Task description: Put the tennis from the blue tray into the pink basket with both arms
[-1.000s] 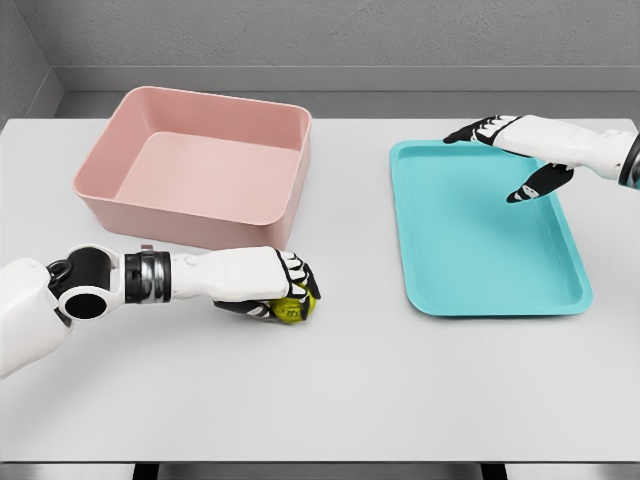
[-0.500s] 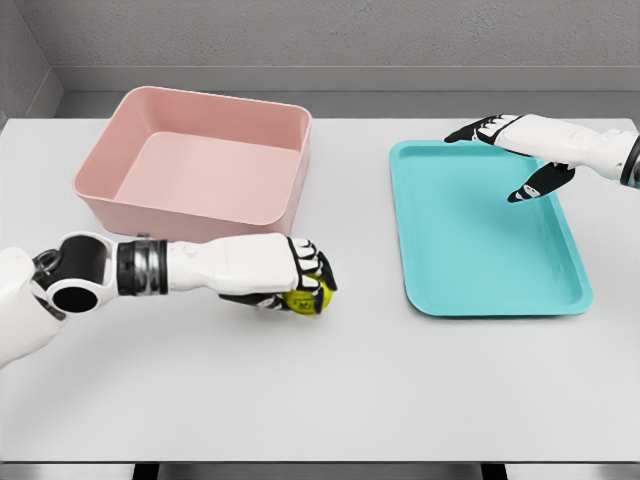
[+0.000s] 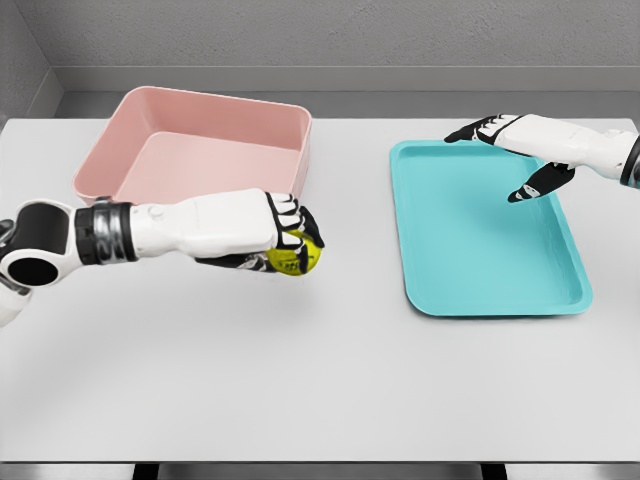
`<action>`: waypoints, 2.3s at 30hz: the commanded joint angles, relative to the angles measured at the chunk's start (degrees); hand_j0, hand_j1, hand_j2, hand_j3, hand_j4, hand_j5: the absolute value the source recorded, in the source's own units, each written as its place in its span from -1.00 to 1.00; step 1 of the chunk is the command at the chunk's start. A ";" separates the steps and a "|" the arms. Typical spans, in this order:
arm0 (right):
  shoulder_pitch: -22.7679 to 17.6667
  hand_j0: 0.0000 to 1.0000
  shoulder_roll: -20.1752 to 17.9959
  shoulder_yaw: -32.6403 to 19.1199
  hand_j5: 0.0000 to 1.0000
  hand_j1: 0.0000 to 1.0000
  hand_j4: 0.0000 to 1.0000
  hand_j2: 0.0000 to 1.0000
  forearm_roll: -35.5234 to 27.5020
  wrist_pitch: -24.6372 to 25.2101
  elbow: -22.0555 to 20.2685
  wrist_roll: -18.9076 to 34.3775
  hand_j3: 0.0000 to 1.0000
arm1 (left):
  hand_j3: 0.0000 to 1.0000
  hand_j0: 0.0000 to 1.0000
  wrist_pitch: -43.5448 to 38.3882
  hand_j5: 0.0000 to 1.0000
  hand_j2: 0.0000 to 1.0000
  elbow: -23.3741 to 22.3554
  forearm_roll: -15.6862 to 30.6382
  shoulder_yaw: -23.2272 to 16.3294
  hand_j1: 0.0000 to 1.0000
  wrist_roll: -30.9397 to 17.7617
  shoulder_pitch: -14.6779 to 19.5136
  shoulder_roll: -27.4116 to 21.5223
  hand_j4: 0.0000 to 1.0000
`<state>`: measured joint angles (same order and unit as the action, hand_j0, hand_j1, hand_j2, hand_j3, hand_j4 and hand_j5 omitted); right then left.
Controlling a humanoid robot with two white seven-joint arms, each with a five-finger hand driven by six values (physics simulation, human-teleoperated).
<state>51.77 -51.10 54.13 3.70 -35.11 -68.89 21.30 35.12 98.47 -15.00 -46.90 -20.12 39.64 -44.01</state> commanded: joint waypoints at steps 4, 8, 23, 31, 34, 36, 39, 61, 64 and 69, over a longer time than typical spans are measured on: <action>-0.09 1.00 -0.05 0.01 1.00 1.00 1.00 1.00 -0.36 0.11 -0.01 -0.03 1.00 | -0.05 -0.05 -0.12 -0.05 -0.05 -0.03 1.73 1.37 -0.05 0.08 0.53 -0.20 -0.05; -0.09 1.00 -0.05 -0.07 1.00 1.00 1.00 1.00 -0.36 0.11 -0.01 -0.03 1.00 | -0.05 -0.05 -0.12 -0.05 -0.05 -0.21 1.91 1.46 -0.05 0.08 1.14 -0.20 -0.05; -0.09 1.00 -0.05 -0.07 1.00 1.00 1.00 1.00 -0.36 0.11 -0.01 -0.03 1.00 | -0.06 -0.06 -0.12 -0.06 -0.06 -5.83 2.00 7.96 -0.06 0.25 1.32 -1.43 -0.06; -0.09 1.00 -0.05 0.01 1.00 1.00 1.00 1.00 -0.45 0.11 -0.10 -0.03 1.00 | -0.08 -0.08 -0.12 -0.08 -0.08 -12.16 2.00 9.11 -0.08 0.34 2.11 -0.64 -0.08; -0.09 1.00 -0.05 0.01 1.00 1.00 1.00 1.00 -0.45 0.11 -0.10 -0.03 1.00 | -0.08 -0.08 -0.12 -0.08 -0.08 -15.32 1.91 9.19 -0.08 0.34 2.55 0.07 -0.08; -0.09 1.00 -0.05 0.01 1.00 1.00 1.00 1.00 -0.36 0.11 -0.10 -0.03 1.00 | -0.08 -0.08 -0.12 -0.08 -0.08 -18.13 1.82 9.19 -0.08 0.34 2.64 1.74 -0.08; -0.09 1.00 -0.05 0.01 1.00 1.00 1.00 1.00 -0.45 0.11 -0.10 -0.03 1.00 | -0.08 -0.08 -0.12 -0.08 -0.08 -21.56 1.29 9.11 -0.08 0.34 3.60 3.93 -0.08; -0.09 1.00 -0.05 0.01 1.00 1.00 1.00 1.00 -0.45 0.11 -0.19 -0.03 1.00 | 1.00 1.00 -0.12 1.00 1.00 -19.11 1.91 9.72 1.00 0.25 3.34 2.09 1.00; -0.09 1.00 -0.05 0.01 1.00 1.00 1.00 1.00 -0.36 0.11 -0.19 -0.03 1.00 | 1.00 1.00 -0.12 1.00 1.00 -11.02 5.16 9.81 1.00 0.25 1.15 -4.23 1.00; -0.09 1.00 -0.05 0.01 1.00 1.00 1.00 1.00 -0.45 0.11 -0.28 -0.12 1.00 | 1.00 1.00 -0.12 1.00 1.00 -1.96 8.06 14.29 1.00 0.43 -5.18 -12.85 1.00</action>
<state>51.68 -51.10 54.22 3.65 -35.11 -69.15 21.24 35.13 93.07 -8.38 -34.67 -19.79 33.58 -53.31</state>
